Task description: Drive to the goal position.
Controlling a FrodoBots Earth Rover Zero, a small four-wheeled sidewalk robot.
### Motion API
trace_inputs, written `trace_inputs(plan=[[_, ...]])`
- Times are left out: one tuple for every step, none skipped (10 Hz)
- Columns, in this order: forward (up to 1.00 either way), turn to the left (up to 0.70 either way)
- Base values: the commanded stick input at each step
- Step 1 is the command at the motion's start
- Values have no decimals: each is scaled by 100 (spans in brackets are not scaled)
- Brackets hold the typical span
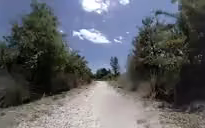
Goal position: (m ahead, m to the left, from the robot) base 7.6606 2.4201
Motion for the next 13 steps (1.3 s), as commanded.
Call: trace_inputs(plan=[[85,0],[85,0],[85,0],[85,0],[85,0],[85,0],[85,0],[85,0],[85,0],[85,0],[85,0],[85,0],[85,0]])
